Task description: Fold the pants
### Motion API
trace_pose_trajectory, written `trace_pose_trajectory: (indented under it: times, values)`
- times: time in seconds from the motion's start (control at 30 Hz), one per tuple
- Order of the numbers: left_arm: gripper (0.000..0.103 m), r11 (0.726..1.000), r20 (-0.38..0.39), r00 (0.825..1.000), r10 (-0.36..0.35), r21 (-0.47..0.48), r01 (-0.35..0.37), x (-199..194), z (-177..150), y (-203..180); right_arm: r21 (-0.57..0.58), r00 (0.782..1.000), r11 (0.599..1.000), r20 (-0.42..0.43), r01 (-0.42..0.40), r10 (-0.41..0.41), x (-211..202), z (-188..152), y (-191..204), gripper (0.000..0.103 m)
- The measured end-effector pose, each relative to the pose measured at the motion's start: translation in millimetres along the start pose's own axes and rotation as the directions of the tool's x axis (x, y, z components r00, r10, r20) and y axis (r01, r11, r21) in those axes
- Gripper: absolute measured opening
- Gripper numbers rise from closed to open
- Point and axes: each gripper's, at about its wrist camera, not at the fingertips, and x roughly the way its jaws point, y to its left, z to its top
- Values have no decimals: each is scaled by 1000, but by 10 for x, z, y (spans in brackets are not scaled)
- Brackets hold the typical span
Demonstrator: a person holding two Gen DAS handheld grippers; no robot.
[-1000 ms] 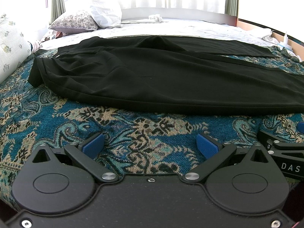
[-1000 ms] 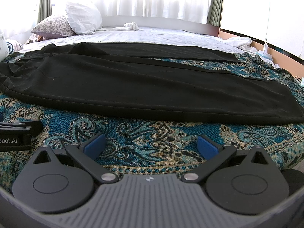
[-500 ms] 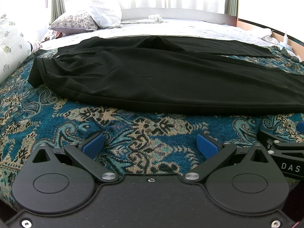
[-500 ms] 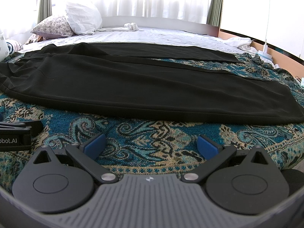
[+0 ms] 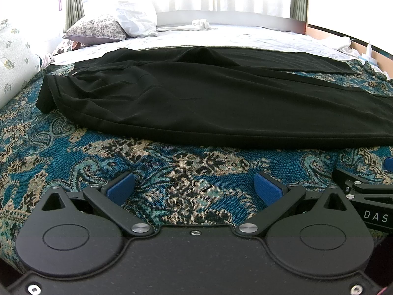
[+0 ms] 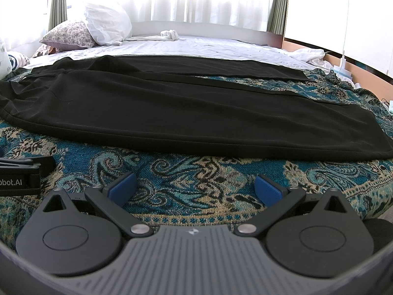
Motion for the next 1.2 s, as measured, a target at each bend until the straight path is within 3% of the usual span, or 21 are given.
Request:
trace_pose_trajectory:
  times: [0.4, 0.5, 0.6, 0.77, 0.9, 1.07, 1.2]
  values:
    - [103, 1000, 4, 1000, 0, 21, 0, -15, 38, -38, -2, 1000, 1000, -1, -3, 3, 5, -11, 3, 103]
    - [103, 998, -28, 998, -47, 32, 48, -31, 112, 37, 19, 1000, 1000, -19, 1, -1, -25, 60, -21, 103]
    - [103, 995, -46, 994, -102, -3, 102, -42, 222, 236, 13, 1000, 1000, 4, -10, 10, -95, 176, -47, 103]
    - [103, 985, -36, 996, -87, -150, 81, 41, 498, 804, -101, 994, 993, 90, -52, 61, -163, 349, 76, 103]
    - [103, 944, -21, 999, -33, -328, 24, 183, 697, 1399, -201, 989, 974, 83, -106, 125, -86, 454, 267, 103]
    - [103, 856, -18, 1000, -20, -516, 8, 455, 822, 2102, -268, 974, 940, 24, -212, 227, 48, 511, 550, 101]
    - [103, 772, 62, 995, -78, -627, 99, 665, 880, 2473, -304, 971, 925, -2, -228, 239, 155, 519, 757, 100]
